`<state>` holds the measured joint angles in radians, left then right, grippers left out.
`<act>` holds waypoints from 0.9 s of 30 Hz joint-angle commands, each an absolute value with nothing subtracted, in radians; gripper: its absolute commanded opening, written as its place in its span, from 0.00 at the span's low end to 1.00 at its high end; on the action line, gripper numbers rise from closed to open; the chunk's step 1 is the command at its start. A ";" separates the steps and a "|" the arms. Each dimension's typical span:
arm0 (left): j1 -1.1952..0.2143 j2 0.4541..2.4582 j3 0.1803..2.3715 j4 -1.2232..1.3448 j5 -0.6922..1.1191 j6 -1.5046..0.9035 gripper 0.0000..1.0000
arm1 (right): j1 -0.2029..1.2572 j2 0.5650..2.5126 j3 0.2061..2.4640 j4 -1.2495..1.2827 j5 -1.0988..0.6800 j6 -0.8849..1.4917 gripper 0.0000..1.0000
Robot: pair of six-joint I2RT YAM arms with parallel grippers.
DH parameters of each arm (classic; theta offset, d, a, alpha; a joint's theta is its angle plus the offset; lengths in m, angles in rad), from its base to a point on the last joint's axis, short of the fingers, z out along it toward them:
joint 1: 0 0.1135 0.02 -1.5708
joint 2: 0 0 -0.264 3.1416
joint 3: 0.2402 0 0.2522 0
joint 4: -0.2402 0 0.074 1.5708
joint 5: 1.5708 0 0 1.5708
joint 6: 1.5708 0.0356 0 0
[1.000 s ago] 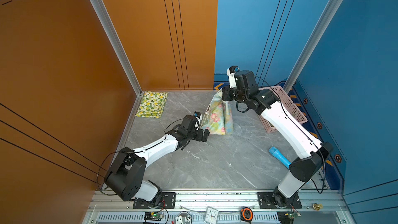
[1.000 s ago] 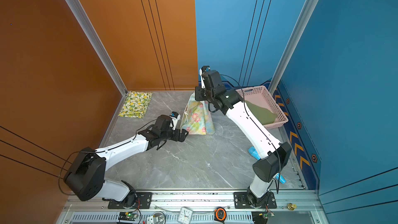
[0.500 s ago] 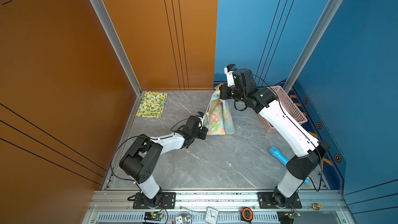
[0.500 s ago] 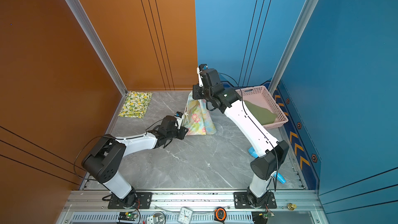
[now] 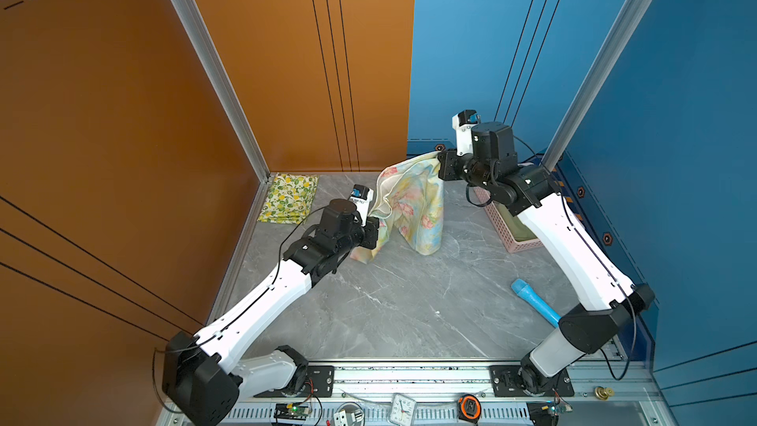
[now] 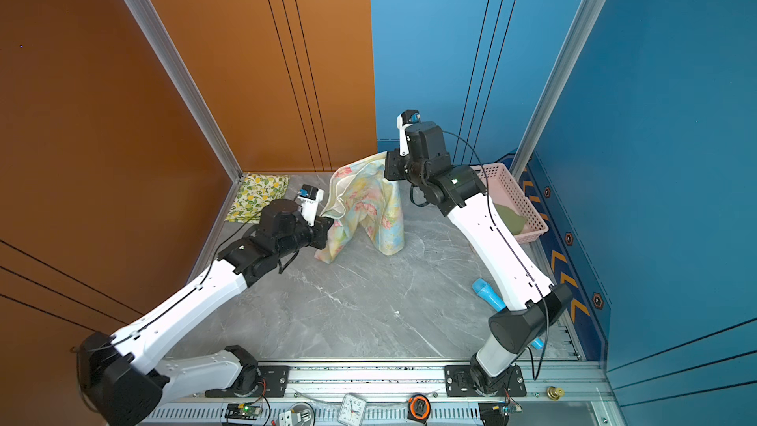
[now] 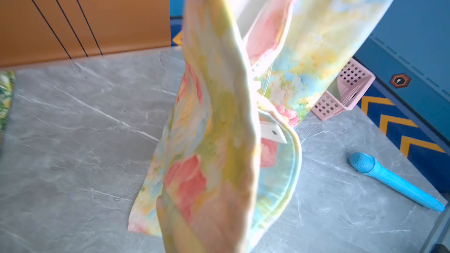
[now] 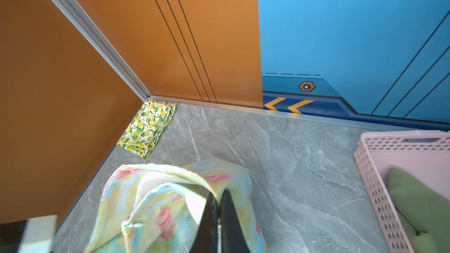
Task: Fold and stack skirts
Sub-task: Flatten out the skirt at the center of the table.
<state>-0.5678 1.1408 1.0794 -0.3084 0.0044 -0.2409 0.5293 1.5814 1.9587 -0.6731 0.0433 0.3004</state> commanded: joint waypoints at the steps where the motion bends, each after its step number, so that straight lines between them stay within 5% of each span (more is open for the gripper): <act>1: -0.618 1.072 1.146 -0.556 -0.040 -0.180 0.00 | 0.509 1.466 1.929 -0.672 0.093 0.261 0.00; 9: -0.731 0.975 1.259 -0.672 -0.016 -0.205 0.00 | 0.444 1.321 1.881 -0.714 0.173 0.240 0.00; 17: -0.354 1.165 1.140 -0.548 0.362 -0.310 0.00 | 0.391 1.626 1.984 -0.651 -0.043 0.311 0.00; 21: -0.245 1.350 1.060 -0.484 0.466 -0.311 0.40 | 0.422 1.930 2.153 -0.619 -0.123 0.347 0.00; 22: -0.228 1.394 1.048 -0.479 0.472 -0.313 0.50 | 0.431 2.007 2.215 -0.626 -0.138 0.357 0.09; 25: -0.176 1.470 1.047 -0.523 0.396 -0.345 0.73 | 0.437 2.155 2.330 -0.658 -0.137 0.395 0.65; 27: -0.148 1.465 1.046 -0.541 0.346 -0.359 0.84 | 0.435 2.167 2.325 -0.666 -0.116 0.397 0.80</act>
